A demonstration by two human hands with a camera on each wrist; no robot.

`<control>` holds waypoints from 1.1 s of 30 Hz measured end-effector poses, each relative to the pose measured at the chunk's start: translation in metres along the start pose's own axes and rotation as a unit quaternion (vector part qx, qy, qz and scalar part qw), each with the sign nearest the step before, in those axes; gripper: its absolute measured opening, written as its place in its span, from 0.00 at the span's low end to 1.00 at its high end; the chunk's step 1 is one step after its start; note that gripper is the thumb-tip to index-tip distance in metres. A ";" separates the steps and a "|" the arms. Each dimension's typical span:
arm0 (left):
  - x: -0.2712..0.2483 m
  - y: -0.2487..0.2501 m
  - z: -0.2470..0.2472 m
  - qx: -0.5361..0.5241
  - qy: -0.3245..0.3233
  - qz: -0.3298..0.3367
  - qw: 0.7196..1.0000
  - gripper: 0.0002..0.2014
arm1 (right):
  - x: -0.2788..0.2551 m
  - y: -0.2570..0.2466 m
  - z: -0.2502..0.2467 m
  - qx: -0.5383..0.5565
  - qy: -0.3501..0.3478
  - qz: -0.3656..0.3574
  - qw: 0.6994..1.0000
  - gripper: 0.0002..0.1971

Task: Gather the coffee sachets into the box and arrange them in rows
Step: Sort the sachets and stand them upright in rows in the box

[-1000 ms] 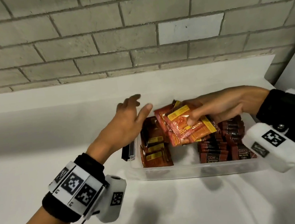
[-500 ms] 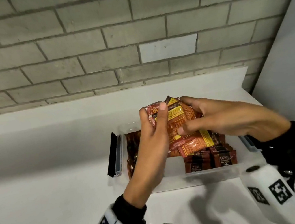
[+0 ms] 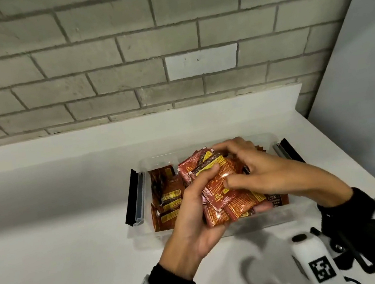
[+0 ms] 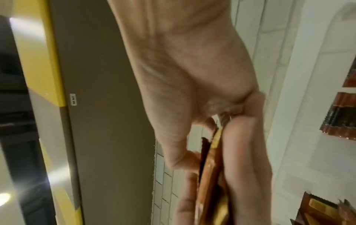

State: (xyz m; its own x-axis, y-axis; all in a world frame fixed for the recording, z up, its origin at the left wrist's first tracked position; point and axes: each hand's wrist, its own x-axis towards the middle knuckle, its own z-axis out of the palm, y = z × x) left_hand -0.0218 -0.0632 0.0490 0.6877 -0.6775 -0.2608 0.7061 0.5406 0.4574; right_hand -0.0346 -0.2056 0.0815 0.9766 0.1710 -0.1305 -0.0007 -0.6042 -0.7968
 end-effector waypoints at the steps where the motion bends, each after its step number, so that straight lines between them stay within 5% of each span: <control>1: 0.001 0.000 -0.002 0.012 0.012 0.014 1.000 0.14 | -0.002 0.001 0.001 0.021 0.033 0.000 0.999 0.39; 4: 0.003 0.000 -0.008 0.034 0.024 0.036 0.998 0.13 | -0.011 0.005 0.010 0.145 0.044 0.018 0.988 0.38; 10: -0.001 -0.004 -0.017 0.021 0.007 0.015 1.000 0.29 | -0.017 0.022 0.015 0.246 0.083 0.027 0.965 0.23; 17: -0.004 -0.005 -0.026 0.083 0.026 0.055 0.995 0.26 | -0.022 0.034 0.004 0.300 0.125 0.073 0.943 0.10; 33: -0.005 -0.005 -0.031 0.107 0.140 0.074 0.982 0.22 | -0.028 0.044 0.015 0.335 0.105 0.120 0.929 0.16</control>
State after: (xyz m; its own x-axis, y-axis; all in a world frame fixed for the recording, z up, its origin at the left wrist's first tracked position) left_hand -0.0237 -0.0475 0.0215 0.8211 -0.4197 -0.3869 0.5633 0.4856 0.6685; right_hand -0.0650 -0.2248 0.0413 0.9514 -0.1033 -0.2901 -0.2889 0.0268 -0.9570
